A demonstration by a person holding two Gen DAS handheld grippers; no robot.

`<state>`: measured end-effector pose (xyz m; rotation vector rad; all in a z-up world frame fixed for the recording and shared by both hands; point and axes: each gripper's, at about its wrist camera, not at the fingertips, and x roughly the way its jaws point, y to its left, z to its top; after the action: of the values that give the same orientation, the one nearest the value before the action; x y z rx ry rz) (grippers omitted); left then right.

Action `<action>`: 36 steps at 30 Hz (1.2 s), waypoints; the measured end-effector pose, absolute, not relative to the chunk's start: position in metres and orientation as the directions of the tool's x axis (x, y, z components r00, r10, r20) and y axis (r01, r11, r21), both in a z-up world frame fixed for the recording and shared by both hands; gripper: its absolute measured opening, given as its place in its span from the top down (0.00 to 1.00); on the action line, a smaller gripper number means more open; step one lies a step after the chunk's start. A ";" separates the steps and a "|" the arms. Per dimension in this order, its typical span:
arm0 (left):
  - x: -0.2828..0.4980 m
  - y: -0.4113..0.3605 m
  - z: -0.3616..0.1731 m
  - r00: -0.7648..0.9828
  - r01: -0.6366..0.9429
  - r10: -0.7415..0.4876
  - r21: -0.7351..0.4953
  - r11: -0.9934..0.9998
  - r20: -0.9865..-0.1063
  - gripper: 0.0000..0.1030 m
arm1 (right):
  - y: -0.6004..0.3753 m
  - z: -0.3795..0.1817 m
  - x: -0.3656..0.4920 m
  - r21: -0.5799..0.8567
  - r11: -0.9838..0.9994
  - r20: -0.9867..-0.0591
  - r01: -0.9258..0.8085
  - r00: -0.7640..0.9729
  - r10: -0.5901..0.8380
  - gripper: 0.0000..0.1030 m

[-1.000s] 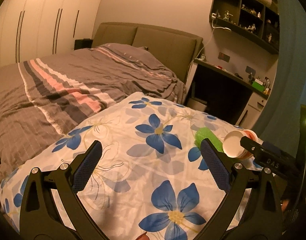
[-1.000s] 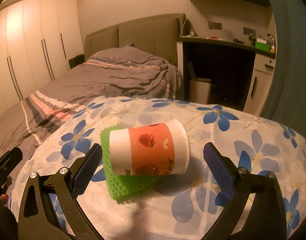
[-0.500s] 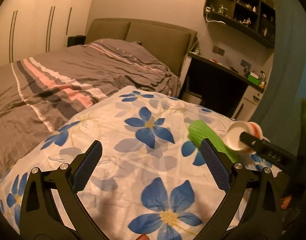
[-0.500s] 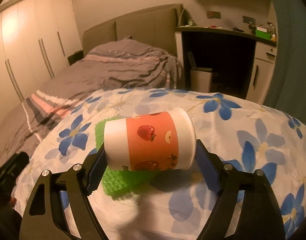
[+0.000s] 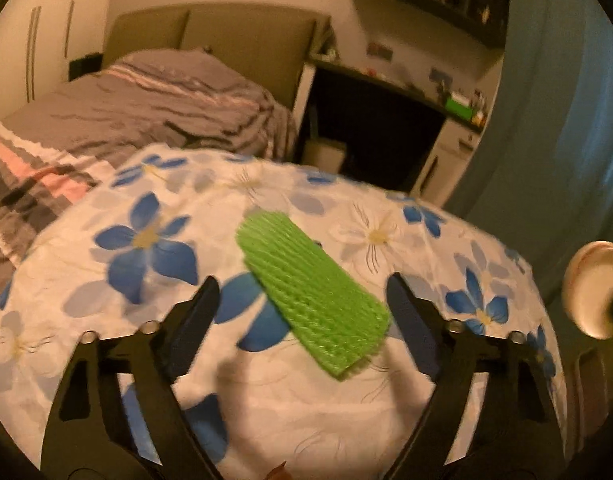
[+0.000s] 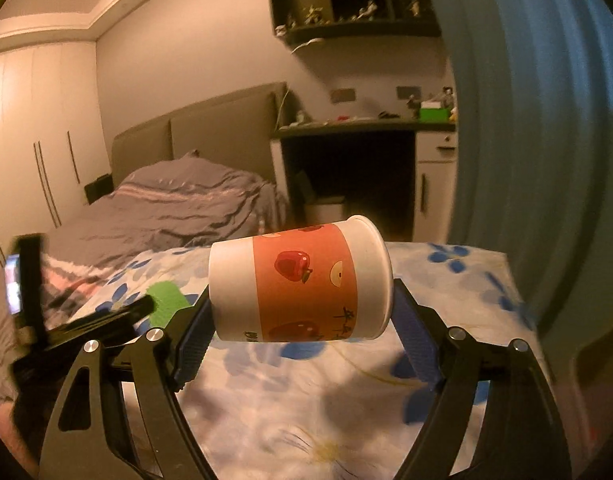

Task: Collect trash
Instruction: 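Grasp the white apple-print cup with the right tool while the left tool grasps the green foam sleeve, then carry the green foam sleeve and apple-print cup over the grey bin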

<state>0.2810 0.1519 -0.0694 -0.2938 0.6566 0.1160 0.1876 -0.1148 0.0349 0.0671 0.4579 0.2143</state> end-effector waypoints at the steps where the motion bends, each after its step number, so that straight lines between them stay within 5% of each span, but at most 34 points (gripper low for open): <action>1: 0.288 0.149 -0.074 0.767 -0.194 0.004 -0.226 0.954 -0.641 0.31 | -0.119 0.035 0.184 0.111 0.976 -0.428 -0.186 0.877 0.216 0.23; 7: 0.303 0.146 -0.093 0.685 -0.190 -0.041 -0.232 0.954 -0.727 0.62 | -0.135 0.031 0.169 0.106 0.981 -0.429 -0.164 0.882 0.194 0.23; 13: 0.293 0.145 -0.092 0.694 -0.175 -0.068 -0.260 0.949 -0.717 0.87 | -0.138 0.027 0.159 0.114 0.979 -0.436 -0.169 0.877 0.202 0.23; 36: 0.149 0.090 -0.004 0.873 -0.058 -0.076 -0.257 0.965 -0.483 0.89 | -0.175 0.046 0.084 0.093 0.990 -0.386 -0.110 0.912 0.138 0.23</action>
<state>0.1486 0.0895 -0.0044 -0.2689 0.5118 -0.0095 0.0837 -0.1750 0.0464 0.0695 0.4025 0.1279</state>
